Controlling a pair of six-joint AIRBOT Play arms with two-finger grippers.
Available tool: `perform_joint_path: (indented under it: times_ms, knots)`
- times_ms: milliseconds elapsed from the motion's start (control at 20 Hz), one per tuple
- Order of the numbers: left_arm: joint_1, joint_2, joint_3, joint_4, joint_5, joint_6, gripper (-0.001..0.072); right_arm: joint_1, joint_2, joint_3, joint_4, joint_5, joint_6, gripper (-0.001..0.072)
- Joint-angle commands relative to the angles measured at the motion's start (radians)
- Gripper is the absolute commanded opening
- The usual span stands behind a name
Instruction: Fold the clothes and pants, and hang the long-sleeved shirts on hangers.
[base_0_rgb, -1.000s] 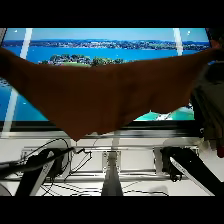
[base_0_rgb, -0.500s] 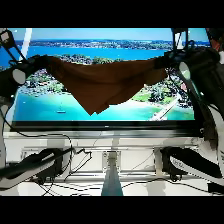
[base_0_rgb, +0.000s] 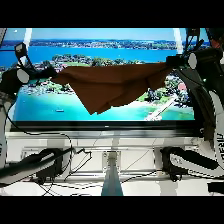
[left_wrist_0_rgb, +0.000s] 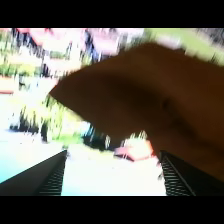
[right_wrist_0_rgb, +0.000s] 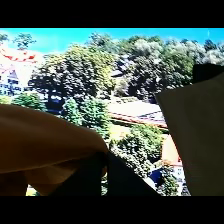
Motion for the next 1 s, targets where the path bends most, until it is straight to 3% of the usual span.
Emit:
perform_joint_path:
  times_ms: [0, 150, 350, 500, 800, 850, 950]
  knots:
    - [0.015, 0.014, -0.003, -0.003, -0.366, 0.124, 0.0536, -0.024, -0.004, 0.0, 0.024, 0.022, -0.031, 0.0012]
    - [-0.01, 0.014, -0.099, -0.25, -0.449, 0.233, 0.0536, -0.024, -0.004, 0.0, 0.044, 0.021, -0.034, 0.0012]
    - [-0.086, 0.013, -0.299, -0.686, -0.249, 0.407, 0.0537, -0.024, -0.004, 0.0, 0.084, 0.022, -0.034, 0.0012]
    - [-0.159, 0.01, -0.361, -0.719, -0.111, 0.415, 0.0536, -0.024, -0.004, 0.0, 0.094, 0.022, -0.034, 0.0013]
    - [-0.297, -0.118, -0.361, -0.732, -0.114, 0.415, 0.0533, -0.024, -0.004, 0.0, 0.095, 0.024, -0.034, 0.0013]
    - [-0.303, -0.133, -0.361, -0.732, -0.119, 0.415, 0.0507, -0.024, -0.004, 0.0, 0.095, 0.023, -0.034, 0.0013]
    - [-0.296, -0.138, -0.359, -0.732, -0.125, 0.415, 0.0244, -0.024, -0.004, 0.0, 0.095, 0.023, -0.034, 0.0013]
